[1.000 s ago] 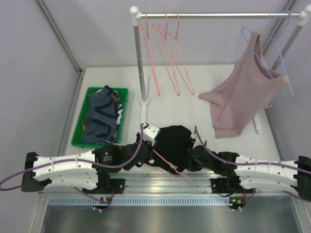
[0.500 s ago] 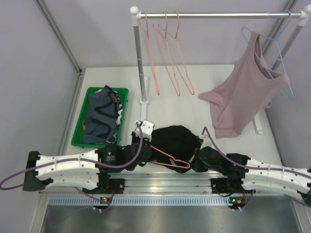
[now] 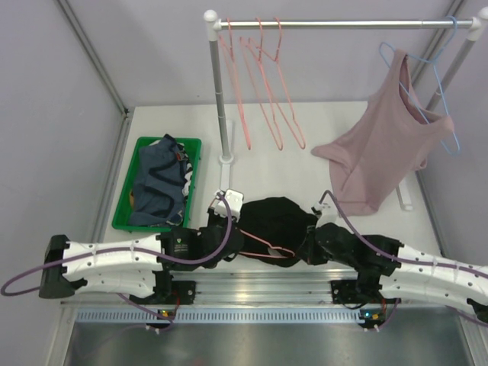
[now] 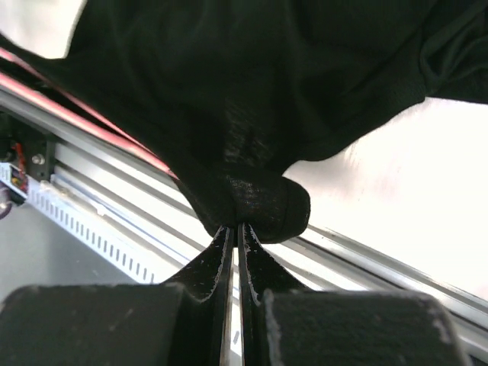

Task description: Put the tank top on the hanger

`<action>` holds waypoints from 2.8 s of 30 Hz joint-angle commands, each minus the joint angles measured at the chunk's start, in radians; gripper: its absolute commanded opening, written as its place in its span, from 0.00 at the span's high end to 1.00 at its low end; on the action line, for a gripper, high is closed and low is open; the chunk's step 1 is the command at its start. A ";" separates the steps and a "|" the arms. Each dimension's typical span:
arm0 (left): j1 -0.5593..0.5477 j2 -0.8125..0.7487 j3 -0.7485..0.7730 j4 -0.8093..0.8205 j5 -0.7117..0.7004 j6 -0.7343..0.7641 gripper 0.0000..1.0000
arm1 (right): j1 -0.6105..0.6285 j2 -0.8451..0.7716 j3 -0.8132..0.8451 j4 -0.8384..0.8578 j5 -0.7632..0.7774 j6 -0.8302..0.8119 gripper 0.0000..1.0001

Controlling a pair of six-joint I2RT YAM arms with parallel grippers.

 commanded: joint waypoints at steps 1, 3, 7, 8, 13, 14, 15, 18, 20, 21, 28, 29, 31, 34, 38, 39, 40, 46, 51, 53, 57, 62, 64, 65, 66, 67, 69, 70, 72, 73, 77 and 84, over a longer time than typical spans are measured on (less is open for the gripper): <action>-0.003 0.005 0.039 0.008 -0.051 -0.013 1.00 | -0.004 0.005 0.100 -0.038 0.021 -0.038 1.00; -0.003 0.004 0.037 0.039 -0.044 -0.002 1.00 | -0.004 0.017 0.120 -0.038 0.007 -0.053 1.00; -0.003 0.007 0.042 0.086 -0.035 0.042 1.00 | -0.004 0.066 0.211 -0.037 -0.008 -0.090 1.00; -0.003 0.007 0.044 0.097 -0.032 0.050 1.00 | -0.003 0.077 0.232 -0.040 -0.010 -0.099 1.00; -0.002 0.020 0.071 0.188 -0.008 0.122 1.00 | -0.004 0.162 0.385 -0.035 -0.010 -0.166 1.00; -0.002 0.026 0.077 0.198 0.000 0.130 1.00 | -0.004 0.178 0.409 -0.038 -0.008 -0.177 1.00; -0.003 0.031 0.085 0.218 0.005 0.140 1.00 | -0.004 0.193 0.460 -0.046 -0.001 -0.198 1.00; -0.002 0.057 0.117 0.231 0.022 0.162 1.00 | -0.004 0.249 0.556 -0.061 0.012 -0.238 1.00; -0.003 0.069 0.136 0.248 0.026 0.176 1.00 | -0.004 0.282 0.597 -0.063 0.016 -0.261 1.00; -0.003 0.074 0.142 0.249 0.029 0.179 1.00 | -0.004 0.292 0.614 -0.063 0.019 -0.266 1.00; -0.003 0.031 0.182 0.241 0.060 0.183 1.00 | -0.052 0.313 0.641 -0.140 0.089 -0.309 0.86; -0.003 0.027 0.185 0.229 0.061 0.180 1.00 | -0.058 0.309 0.637 -0.144 0.104 -0.314 0.83; -0.005 0.019 0.195 0.211 0.068 0.174 1.00 | -0.073 0.280 0.620 -0.144 0.105 -0.320 0.73; -0.005 0.028 0.211 0.171 0.068 0.157 1.00 | -0.084 0.243 0.604 -0.118 0.084 -0.347 0.57; -0.003 0.030 0.223 0.151 0.071 0.148 1.00 | -0.086 0.203 0.577 -0.045 -0.006 -0.444 0.47; -0.005 0.027 0.232 0.142 0.069 0.148 1.00 | -0.086 0.181 0.550 -0.020 -0.032 -0.464 0.46; -0.003 0.027 0.238 0.139 0.072 0.150 1.00 | -0.086 0.174 0.537 0.003 -0.058 -0.485 0.45; -0.005 0.051 0.318 0.102 0.100 0.182 1.00 | -0.084 0.175 0.477 0.159 -0.181 -0.623 0.45; -0.005 0.068 0.364 0.096 0.120 0.206 1.00 | -0.084 0.222 0.453 0.259 -0.232 -0.688 0.45; -0.003 0.076 0.376 0.085 0.121 0.209 1.00 | -0.084 0.244 0.451 0.296 -0.267 -0.696 0.46; -0.003 0.077 0.396 0.080 0.129 0.211 1.00 | -0.083 0.276 0.451 0.308 -0.260 -0.696 0.54; -0.005 0.082 0.409 0.079 0.129 0.211 1.00 | -0.075 0.258 0.422 0.333 -0.219 -0.687 0.68; -0.003 0.086 0.416 0.080 0.123 0.209 1.00 | -0.072 0.250 0.410 0.336 -0.211 -0.685 0.77; -0.003 0.088 0.421 0.082 0.120 0.209 1.00 | -0.067 0.249 0.402 0.337 -0.198 -0.683 0.83; -0.005 0.096 0.424 0.080 0.118 0.209 1.00 | -0.066 0.246 0.400 0.336 -0.195 -0.685 0.83; -0.003 0.099 0.427 0.082 0.117 0.209 1.00 | -0.063 0.246 0.397 0.337 -0.189 -0.685 0.85; -0.003 0.109 0.436 0.086 0.120 0.214 1.00 | -0.055 0.236 0.390 0.339 -0.168 -0.687 1.00; -0.003 0.112 0.439 0.087 0.121 0.214 1.00 | -0.053 0.229 0.387 0.346 -0.163 -0.685 1.00; -0.003 0.123 0.447 0.088 0.123 0.216 1.00 | -0.047 0.209 0.376 0.354 -0.157 -0.683 1.00; -0.003 0.128 0.448 0.090 0.126 0.216 1.00 | -0.047 0.204 0.373 0.360 -0.155 -0.682 1.00; -0.005 0.134 0.459 0.094 0.118 0.216 0.71 | -0.036 0.175 0.361 0.357 -0.142 -0.688 1.00; -0.005 0.145 0.484 0.093 0.124 0.225 0.49 | -0.027 0.132 0.348 0.360 -0.116 -0.690 1.00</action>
